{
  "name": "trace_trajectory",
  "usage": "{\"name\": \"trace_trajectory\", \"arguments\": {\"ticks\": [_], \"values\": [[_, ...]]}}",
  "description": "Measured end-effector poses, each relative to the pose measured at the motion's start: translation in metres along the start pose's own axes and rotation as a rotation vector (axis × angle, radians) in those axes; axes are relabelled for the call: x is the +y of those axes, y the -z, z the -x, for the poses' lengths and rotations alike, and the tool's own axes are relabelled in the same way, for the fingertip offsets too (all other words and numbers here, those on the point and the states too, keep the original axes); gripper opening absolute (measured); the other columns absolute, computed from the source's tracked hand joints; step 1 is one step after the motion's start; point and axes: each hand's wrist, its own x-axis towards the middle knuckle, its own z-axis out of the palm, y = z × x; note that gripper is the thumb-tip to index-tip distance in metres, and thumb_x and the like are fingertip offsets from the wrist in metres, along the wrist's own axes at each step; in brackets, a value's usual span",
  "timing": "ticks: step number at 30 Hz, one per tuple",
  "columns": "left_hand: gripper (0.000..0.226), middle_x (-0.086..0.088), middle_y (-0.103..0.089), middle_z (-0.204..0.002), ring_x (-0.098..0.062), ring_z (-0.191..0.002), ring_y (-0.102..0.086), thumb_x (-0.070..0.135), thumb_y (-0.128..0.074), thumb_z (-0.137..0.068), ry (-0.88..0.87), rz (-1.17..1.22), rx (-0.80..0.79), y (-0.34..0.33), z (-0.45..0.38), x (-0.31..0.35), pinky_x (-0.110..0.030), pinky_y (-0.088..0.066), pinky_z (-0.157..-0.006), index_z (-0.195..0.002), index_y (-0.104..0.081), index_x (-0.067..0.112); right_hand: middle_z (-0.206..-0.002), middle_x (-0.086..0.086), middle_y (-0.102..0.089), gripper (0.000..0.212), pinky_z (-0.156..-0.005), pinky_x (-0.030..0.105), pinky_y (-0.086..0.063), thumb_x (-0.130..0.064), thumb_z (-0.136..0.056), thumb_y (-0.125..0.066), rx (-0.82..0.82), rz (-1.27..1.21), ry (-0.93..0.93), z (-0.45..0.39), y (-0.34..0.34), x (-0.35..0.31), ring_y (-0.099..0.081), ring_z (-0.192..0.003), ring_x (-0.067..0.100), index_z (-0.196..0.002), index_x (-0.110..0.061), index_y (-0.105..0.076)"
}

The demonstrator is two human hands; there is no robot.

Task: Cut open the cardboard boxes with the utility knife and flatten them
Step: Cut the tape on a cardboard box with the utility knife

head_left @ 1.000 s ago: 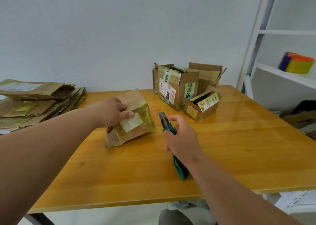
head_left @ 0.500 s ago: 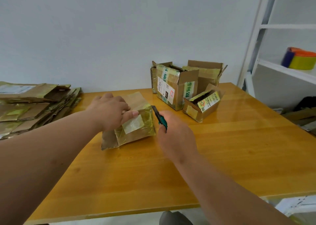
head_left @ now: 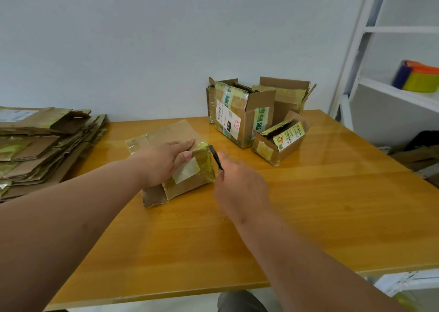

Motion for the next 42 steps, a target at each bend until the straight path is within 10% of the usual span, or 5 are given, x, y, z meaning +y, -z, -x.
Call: {"name": "trace_trajectory", "arguments": {"ticks": [42], "values": [[0.054,0.003,-0.021,-0.16,-0.024,-0.144,-0.027,0.054,-0.016,-0.099,0.024,0.049,-0.011,-0.008,0.003,-0.01,-0.038,-0.024,-0.115,-0.152,-0.017,0.042,-0.08,-0.004,-0.052,0.03,-0.064,0.035,-0.04,-0.006,-0.091,-0.043,-0.265,0.113,-0.041,0.001,-0.002,0.0,-0.052,-0.074,0.019,-0.113,-0.024,-0.054]]}}
